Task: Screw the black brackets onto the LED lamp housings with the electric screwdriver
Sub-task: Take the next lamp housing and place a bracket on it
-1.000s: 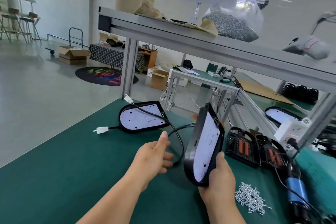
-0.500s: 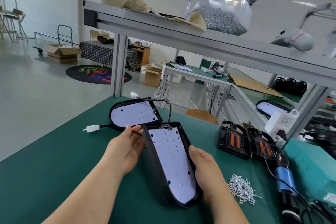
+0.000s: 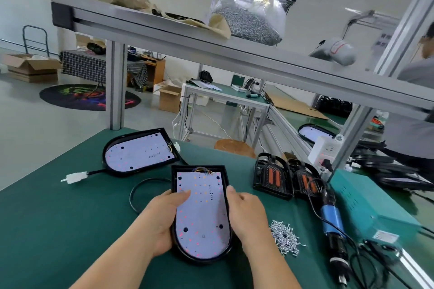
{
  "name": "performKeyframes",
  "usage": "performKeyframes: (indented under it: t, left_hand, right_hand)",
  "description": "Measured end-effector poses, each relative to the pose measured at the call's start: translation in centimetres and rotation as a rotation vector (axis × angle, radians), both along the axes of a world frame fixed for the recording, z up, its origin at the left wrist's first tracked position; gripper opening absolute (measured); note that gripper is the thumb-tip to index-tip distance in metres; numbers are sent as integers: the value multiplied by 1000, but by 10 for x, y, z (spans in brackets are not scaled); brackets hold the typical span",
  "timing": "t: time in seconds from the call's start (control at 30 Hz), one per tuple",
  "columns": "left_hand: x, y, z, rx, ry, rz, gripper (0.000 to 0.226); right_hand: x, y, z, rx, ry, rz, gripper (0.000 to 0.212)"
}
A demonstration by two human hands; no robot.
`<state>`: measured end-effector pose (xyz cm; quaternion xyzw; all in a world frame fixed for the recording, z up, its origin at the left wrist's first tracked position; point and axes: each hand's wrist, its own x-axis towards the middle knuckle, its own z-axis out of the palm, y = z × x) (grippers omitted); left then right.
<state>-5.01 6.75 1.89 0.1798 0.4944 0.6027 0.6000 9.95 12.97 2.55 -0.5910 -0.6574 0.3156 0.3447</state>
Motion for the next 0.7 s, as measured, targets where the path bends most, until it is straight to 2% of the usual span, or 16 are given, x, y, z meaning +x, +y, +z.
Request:
performKeyframes:
  t: [0.03, 0.1, 0.13, 0.17, 0.33, 0.43, 0.6, 0.7]
  left_hand:
    - [0, -1, 0, 0, 19, 1, 13]
    - [0, -1, 0, -10, 11, -13, 15]
    - [-1, 0, 0, -14, 2, -18, 17]
    - [-2, 0, 0, -17, -3, -24, 19]
    - [-6, 1, -1, -20, -24, -78, 25]
    - [-7, 0, 2, -27, -33, -111, 33]
    - [-9, -3, 6, 14, -81, -191, 52]
    - [-9, -2, 4, 37, -94, -196, 66]
  right_hand:
    - [6, 5, 4, -20, 75, -52, 61]
    - [21, 18, 11, -29, 236, -173, 43]
    - [27, 26, 14, -28, 259, -232, 39]
    - [35, 37, 17, -21, 214, -273, 42]
    - [66, 91, 29, 88, -366, -277, 52]
    - [70, 108, 22, 86, -573, -237, 56]
    - [64, 119, 11, -23, -642, -286, 73]
    - [63, 122, 14, -75, -630, -307, 66]
